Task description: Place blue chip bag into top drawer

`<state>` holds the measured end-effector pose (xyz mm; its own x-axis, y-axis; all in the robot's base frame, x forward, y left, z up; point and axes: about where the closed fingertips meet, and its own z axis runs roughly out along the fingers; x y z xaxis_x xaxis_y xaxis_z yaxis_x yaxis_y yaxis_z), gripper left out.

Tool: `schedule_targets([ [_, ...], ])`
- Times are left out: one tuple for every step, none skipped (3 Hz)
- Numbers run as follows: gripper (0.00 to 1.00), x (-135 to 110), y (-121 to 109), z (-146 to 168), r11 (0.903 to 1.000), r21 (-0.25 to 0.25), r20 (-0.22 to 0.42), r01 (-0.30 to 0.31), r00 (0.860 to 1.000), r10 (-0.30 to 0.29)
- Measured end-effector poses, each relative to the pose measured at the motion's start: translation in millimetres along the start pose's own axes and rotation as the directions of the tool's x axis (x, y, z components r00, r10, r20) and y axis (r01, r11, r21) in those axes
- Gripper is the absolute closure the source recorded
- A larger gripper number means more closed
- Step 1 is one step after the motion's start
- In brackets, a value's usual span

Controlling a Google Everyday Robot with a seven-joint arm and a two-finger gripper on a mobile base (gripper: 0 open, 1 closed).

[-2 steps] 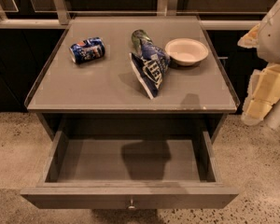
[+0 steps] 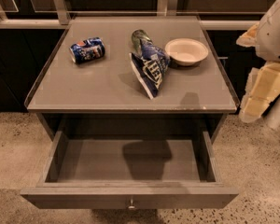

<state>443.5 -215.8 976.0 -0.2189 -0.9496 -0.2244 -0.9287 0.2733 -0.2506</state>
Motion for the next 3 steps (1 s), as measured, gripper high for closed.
schedule_targets([
  [0.0,-14.9,-19.7,28.6,0.9997,-0.023,0.056,0.012,0.998,-0.011],
  [0.0,-55.4,-64.5,90.1,0.9988,-0.036,0.132,0.035,0.991,-0.03],
  [0.0,-56.5,-65.2,92.0,0.9987,-0.036,0.133,0.036,0.991,-0.031],
])
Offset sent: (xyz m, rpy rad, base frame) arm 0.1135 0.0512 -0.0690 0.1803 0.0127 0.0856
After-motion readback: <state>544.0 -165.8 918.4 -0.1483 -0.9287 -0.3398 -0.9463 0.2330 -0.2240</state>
